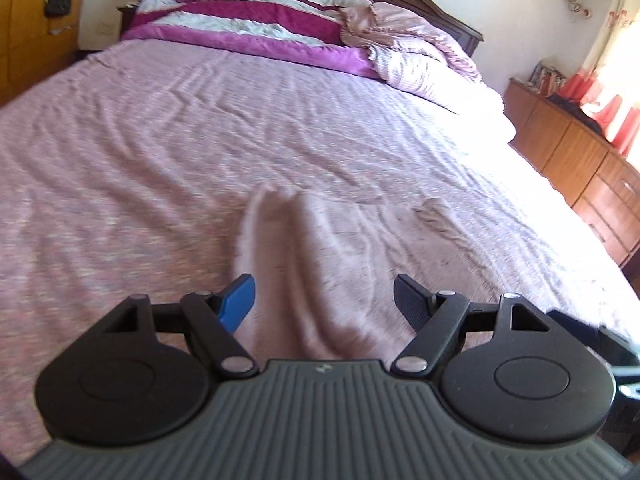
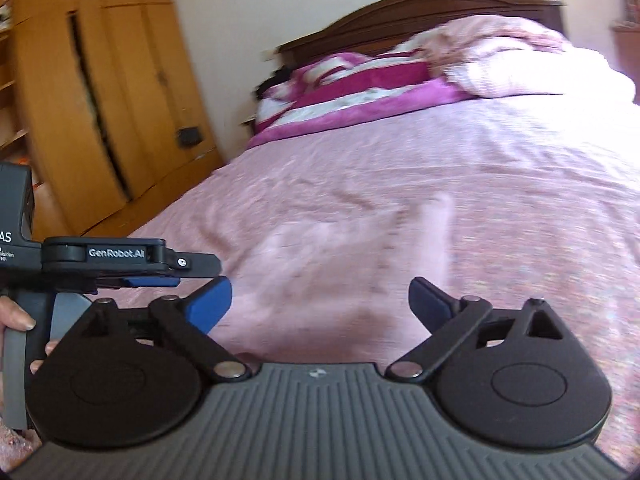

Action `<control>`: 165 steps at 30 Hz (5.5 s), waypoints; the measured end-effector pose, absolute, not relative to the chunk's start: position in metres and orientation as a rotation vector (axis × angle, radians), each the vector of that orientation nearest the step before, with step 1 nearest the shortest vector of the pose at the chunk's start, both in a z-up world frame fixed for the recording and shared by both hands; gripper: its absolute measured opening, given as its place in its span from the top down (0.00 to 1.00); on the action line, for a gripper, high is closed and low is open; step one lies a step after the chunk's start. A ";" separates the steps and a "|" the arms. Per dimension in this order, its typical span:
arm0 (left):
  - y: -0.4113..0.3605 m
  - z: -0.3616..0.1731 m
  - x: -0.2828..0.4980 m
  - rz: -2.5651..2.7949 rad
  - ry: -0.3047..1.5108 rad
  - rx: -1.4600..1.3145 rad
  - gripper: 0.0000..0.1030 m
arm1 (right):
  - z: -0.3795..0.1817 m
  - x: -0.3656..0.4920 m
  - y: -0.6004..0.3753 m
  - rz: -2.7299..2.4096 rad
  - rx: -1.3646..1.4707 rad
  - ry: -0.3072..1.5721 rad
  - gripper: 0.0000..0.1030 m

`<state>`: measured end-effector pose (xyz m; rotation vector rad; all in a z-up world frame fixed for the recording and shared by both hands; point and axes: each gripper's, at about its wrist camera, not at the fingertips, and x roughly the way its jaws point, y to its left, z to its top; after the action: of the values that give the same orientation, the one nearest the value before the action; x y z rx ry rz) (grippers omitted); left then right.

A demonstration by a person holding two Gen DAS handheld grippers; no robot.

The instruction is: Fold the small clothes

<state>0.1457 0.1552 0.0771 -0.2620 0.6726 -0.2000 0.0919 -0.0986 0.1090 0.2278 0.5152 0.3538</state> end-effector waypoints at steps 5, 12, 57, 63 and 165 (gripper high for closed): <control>0.137 0.058 0.168 -0.205 0.708 -0.267 0.28 | 0.092 0.099 -0.120 0.275 0.267 0.545 0.00; 0.137 0.039 0.172 -0.214 0.703 -0.322 0.65 | 0.066 0.111 -0.131 0.250 0.334 0.586 0.00; 0.215 0.018 0.162 -0.282 0.834 -0.607 0.35 | 0.035 0.193 -0.098 0.459 0.668 0.856 0.00; 0.216 0.014 0.170 -0.294 0.848 -0.685 0.37 | 0.031 0.209 -0.097 0.466 0.751 0.874 0.00; 0.030 0.013 -0.037 -0.041 0.905 -0.034 0.19 | 0.030 -0.064 -0.166 0.148 0.171 0.835 0.02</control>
<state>-0.0369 0.0301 0.0135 -0.0338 0.9051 -0.0407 -0.0641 -0.1663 0.0297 0.1711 0.8351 0.1480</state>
